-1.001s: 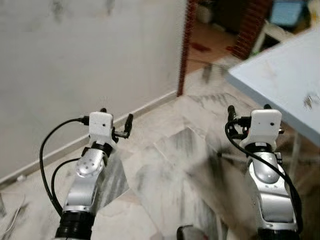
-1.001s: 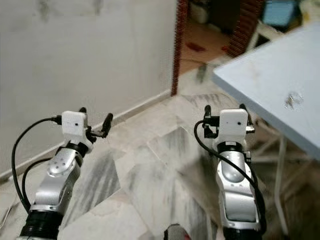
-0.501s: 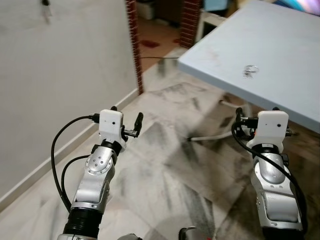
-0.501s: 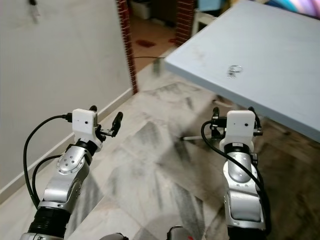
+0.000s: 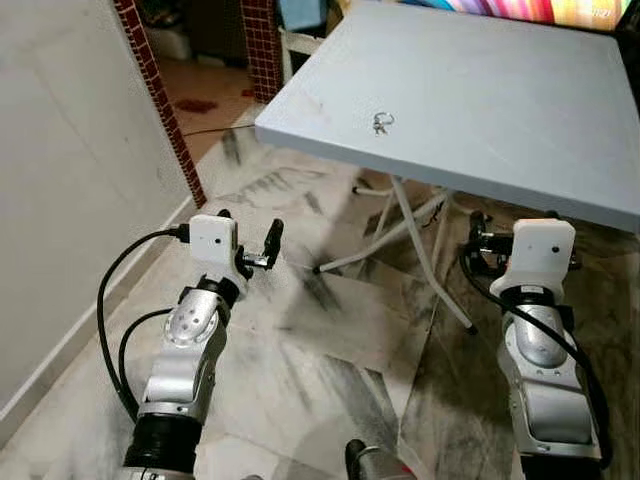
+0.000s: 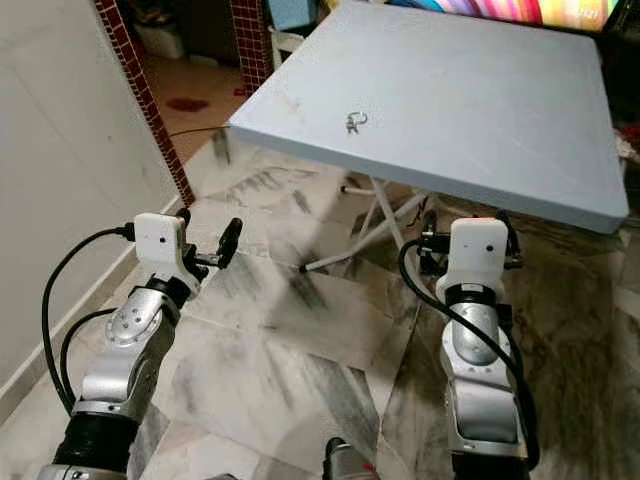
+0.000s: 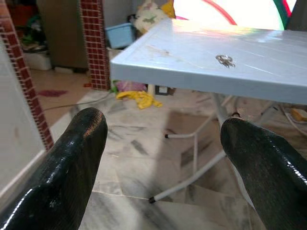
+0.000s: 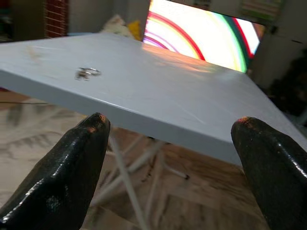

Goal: Hang keys on a hook

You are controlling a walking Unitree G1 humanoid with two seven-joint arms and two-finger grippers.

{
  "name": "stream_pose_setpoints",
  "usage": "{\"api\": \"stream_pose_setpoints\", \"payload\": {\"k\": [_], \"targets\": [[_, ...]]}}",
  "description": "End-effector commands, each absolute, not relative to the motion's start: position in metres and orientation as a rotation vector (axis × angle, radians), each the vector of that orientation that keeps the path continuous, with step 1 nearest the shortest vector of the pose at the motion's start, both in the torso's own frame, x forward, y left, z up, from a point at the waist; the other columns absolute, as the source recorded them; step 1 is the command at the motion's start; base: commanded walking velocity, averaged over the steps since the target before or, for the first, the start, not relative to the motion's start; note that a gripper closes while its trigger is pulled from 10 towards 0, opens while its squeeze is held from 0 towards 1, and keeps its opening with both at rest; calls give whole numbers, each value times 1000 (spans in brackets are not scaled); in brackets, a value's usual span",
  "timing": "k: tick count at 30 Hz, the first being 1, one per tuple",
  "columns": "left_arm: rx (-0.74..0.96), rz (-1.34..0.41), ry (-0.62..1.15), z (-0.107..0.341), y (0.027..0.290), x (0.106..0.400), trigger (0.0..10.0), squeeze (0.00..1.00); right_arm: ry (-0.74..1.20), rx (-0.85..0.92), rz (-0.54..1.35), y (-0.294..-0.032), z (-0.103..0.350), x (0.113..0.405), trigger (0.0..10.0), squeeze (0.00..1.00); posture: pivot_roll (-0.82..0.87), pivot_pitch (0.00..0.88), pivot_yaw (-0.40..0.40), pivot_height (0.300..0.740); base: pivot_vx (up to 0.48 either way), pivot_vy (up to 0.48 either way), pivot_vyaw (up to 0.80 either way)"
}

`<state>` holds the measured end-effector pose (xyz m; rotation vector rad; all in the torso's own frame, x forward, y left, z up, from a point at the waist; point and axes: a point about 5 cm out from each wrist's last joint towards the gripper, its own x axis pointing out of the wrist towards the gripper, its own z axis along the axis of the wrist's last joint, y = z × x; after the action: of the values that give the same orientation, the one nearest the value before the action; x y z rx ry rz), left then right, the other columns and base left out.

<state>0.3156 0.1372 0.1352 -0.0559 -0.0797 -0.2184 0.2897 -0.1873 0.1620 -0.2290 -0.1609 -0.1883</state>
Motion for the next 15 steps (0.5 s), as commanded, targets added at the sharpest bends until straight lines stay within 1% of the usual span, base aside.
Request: {"api": "stream_pose_setpoints", "payload": {"k": [1,6,9,15], "targets": [[-62,-222,-89,138,139,313,10000,0,-177,-237,-174,-185,165,290,10000,0,-125,137,53,740,0,0,0],[-62,-231,-97,140,138,313,10000,0,-180,-237,-170,-185,165,290,10000,0,-126,138,52,740,0,0,0],[-64,-238,-104,141,138,313,10000,0,-181,-242,-167,-184,165,290,10000,0,-128,139,53,740,280,0,0],[-70,-246,-100,140,137,312,10000,0,-183,-244,-167,-184,165,289,10000,0,-129,143,54,740,354,0,0]]}}
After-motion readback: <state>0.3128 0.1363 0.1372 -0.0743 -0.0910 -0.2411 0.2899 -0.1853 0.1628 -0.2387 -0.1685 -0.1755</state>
